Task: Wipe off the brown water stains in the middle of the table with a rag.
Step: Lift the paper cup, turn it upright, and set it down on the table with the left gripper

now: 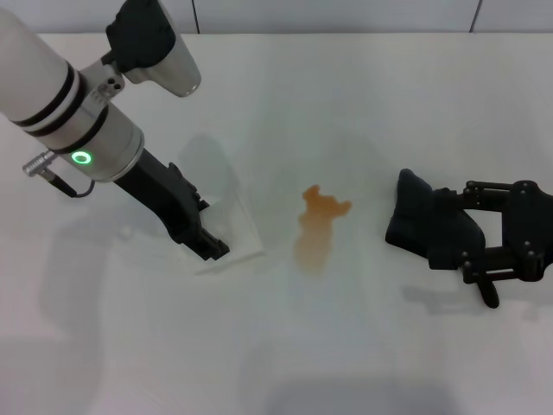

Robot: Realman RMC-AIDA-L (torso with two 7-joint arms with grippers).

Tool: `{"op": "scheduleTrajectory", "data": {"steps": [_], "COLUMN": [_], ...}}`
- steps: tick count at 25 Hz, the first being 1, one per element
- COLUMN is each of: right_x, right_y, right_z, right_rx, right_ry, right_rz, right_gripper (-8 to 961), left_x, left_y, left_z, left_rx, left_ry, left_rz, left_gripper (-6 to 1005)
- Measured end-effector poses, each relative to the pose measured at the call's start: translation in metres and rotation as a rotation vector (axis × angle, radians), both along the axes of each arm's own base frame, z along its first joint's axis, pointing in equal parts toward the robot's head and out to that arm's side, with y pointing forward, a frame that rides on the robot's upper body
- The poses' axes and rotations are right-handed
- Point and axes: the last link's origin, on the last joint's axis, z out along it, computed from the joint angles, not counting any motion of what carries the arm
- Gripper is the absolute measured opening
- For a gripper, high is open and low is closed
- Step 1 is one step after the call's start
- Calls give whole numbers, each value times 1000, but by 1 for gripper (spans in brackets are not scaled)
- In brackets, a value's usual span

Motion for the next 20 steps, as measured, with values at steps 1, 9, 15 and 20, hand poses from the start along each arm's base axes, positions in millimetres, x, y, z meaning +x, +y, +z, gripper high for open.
{"op": "scheduleTrajectory", "data": {"steps": [1, 9, 15, 20], "right_x": [0, 2, 0, 0], "right_y": [0, -3, -2, -1], "right_z": [0, 2, 4, 4], "right_rx": [0, 4, 7, 8], "right_ry": [0, 0, 7, 13], "right_rz": [0, -3, 3, 3], "right_gripper": [841, 840, 840, 840], "left_x": [1, 16, 17, 14], "left_y": [1, 9, 10, 7], "left_z": [1, 15, 38, 51], "left_rx": [4, 81, 208, 293], "left_ry": [-4, -51, -156, -270], "left_rz": [-2, -33, -51, -45], "left_gripper": [737, 663, 627, 579]}}
